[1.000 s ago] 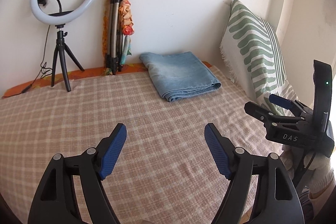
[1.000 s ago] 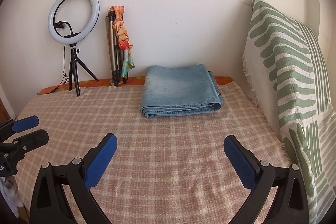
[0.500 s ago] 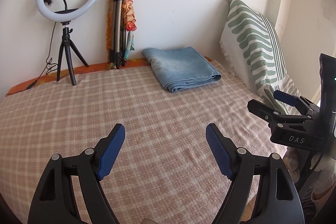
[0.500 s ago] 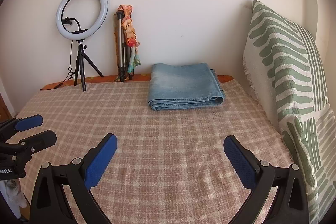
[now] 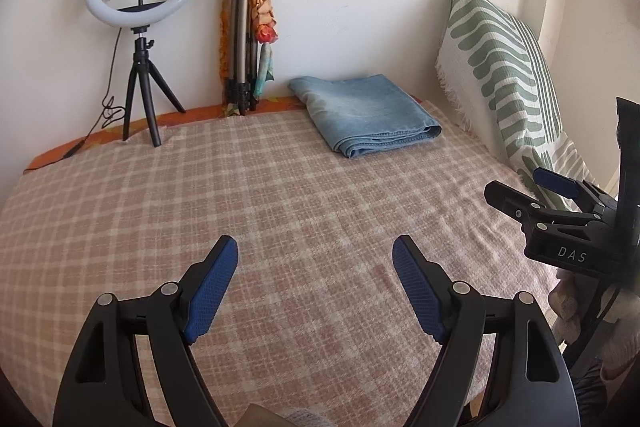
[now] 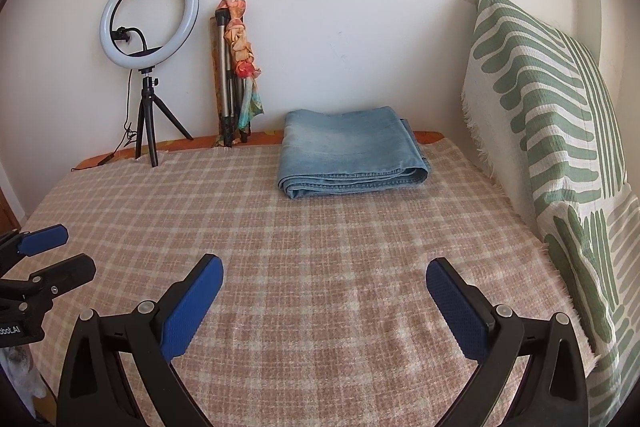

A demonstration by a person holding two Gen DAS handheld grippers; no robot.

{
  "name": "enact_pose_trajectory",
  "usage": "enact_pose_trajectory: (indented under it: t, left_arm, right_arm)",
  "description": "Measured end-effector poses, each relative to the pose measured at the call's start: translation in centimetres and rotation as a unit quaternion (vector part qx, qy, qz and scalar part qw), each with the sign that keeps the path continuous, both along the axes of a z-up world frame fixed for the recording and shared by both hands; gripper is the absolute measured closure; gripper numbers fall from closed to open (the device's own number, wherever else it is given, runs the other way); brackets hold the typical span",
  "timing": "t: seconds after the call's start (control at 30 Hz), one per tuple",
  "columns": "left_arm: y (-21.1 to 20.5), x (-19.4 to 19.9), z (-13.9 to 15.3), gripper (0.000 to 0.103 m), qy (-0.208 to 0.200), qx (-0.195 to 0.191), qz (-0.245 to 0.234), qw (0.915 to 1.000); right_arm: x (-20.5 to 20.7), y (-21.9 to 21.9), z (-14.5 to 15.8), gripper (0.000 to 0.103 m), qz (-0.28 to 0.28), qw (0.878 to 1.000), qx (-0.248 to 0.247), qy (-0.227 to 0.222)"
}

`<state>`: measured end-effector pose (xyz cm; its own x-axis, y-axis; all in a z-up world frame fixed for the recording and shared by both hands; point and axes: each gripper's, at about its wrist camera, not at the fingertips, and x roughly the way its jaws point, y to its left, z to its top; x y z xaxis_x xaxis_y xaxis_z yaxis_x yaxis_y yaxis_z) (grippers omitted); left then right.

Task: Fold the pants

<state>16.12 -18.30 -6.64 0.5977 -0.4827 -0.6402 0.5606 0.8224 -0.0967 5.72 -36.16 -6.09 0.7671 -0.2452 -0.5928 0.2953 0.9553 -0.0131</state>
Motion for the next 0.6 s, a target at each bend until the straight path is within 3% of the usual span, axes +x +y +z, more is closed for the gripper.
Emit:
enact_pose_trajectory:
  t: [0.3, 0.6]
  left_arm:
    - [-0.15, -0.03, -0.37, 0.018, -0.030, 0.025, 0.012, 0.9992]
    - [-0.22, -0.07, -0.35, 0.018, -0.013, 0.016, 0.006, 0.9998]
  right_arm:
    - [0.28, 0.00, -0.52, 0.000, -0.002, 1.000, 0.007, 0.007]
    - [0.16, 0.04, -0.62, 0.000, -0.006, 1.000, 0.003, 0.009]
